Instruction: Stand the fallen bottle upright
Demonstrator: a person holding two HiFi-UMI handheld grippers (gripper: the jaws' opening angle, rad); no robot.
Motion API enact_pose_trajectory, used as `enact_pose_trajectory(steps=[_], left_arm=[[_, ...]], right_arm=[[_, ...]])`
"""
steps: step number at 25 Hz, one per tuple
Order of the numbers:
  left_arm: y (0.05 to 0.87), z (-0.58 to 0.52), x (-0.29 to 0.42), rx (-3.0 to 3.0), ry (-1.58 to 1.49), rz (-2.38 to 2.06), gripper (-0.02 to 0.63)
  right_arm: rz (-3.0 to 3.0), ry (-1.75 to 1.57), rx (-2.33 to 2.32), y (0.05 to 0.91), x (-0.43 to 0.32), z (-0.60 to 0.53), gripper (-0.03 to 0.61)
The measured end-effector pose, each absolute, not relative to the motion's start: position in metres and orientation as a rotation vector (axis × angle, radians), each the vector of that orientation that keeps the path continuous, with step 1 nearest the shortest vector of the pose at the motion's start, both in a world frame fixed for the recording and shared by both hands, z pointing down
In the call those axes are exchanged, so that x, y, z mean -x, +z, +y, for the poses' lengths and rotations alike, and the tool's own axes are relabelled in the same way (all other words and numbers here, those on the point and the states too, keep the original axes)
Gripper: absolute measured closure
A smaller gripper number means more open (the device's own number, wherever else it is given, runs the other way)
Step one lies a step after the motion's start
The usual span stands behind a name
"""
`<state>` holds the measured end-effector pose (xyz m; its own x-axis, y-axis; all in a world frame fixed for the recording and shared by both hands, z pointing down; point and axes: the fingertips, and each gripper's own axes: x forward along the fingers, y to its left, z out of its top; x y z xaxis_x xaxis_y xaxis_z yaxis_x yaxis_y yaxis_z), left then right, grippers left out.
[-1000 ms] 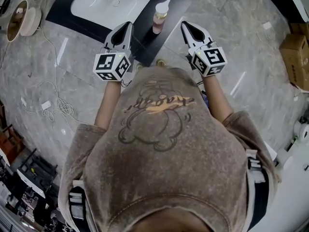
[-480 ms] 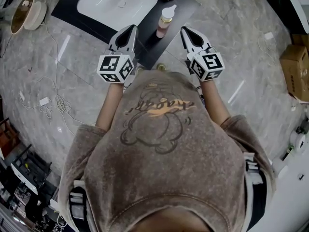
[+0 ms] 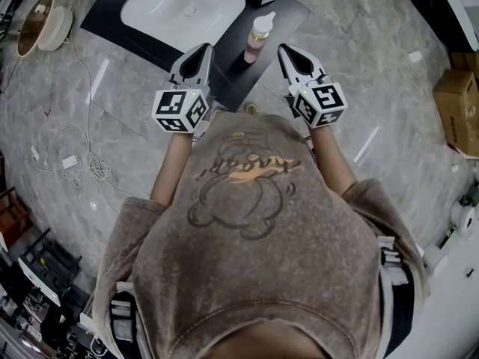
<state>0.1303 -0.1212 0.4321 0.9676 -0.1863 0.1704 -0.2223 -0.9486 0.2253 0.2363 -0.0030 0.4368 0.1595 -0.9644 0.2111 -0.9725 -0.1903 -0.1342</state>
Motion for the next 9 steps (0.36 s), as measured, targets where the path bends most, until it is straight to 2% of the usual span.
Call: enact_pose_trajectory(steps=[9], left_arm=[[0.4389, -0.1244, -0.1326, -2.869, 0.222, -0.296, 0.595]], right_arm=[[-1.961, 0.381, -2.386, 0.4409, -0.2422, -0.0039, 0.579]])
